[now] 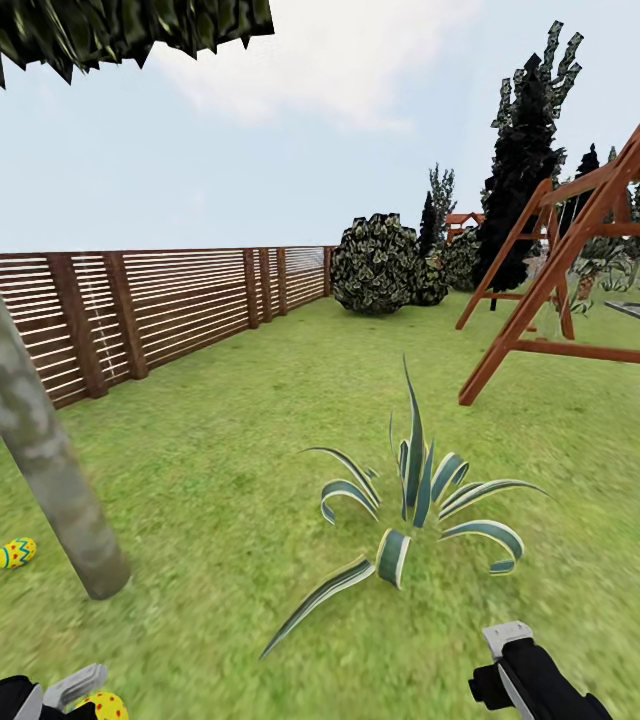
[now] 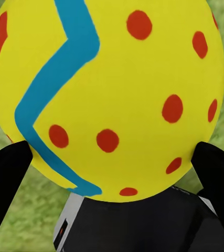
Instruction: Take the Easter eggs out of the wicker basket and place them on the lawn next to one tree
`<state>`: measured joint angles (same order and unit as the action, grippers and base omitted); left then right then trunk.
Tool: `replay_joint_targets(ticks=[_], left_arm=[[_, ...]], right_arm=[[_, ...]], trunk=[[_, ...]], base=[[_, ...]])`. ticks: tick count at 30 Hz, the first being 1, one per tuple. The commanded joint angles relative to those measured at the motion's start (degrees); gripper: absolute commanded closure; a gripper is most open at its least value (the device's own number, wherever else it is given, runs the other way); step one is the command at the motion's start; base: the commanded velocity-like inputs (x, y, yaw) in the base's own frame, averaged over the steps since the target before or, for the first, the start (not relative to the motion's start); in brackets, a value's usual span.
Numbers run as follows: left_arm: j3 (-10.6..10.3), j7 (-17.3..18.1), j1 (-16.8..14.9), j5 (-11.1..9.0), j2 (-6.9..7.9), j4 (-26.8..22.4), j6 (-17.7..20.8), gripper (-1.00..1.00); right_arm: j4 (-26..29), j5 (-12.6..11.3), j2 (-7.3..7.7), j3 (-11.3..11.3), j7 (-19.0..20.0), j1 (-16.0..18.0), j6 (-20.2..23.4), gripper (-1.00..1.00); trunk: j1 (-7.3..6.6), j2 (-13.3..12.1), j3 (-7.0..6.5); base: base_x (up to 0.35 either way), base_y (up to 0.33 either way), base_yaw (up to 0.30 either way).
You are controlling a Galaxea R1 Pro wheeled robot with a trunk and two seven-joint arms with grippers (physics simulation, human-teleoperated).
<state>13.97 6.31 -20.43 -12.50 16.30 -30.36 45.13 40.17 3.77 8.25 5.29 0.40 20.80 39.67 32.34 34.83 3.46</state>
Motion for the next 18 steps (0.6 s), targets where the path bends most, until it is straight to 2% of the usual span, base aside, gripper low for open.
replay_joint_targets(ticks=[1, 18], left_arm=[[0.27, 0.27, -0.04, 0.2, -0.02, -0.08, 0.33, 1.0], [0.27, 0.36, -0.04, 0.16, -0.05, -0.14, 0.34, 1.0]], right_arm=[[0.08, 0.36, 0.09, 0.25, 0.04, 0.04, 0.33, -1.0], [0.1, 0.36, 0.29, 0.25, 0.04, 0.03, 0.16, -1.0]], trunk=[[0.25, 0.52, 0.3], [3.98, 7.34, 3.35]], base=[[0.0, 0.0, 0.0], [0.0, 0.0, 0.0]])
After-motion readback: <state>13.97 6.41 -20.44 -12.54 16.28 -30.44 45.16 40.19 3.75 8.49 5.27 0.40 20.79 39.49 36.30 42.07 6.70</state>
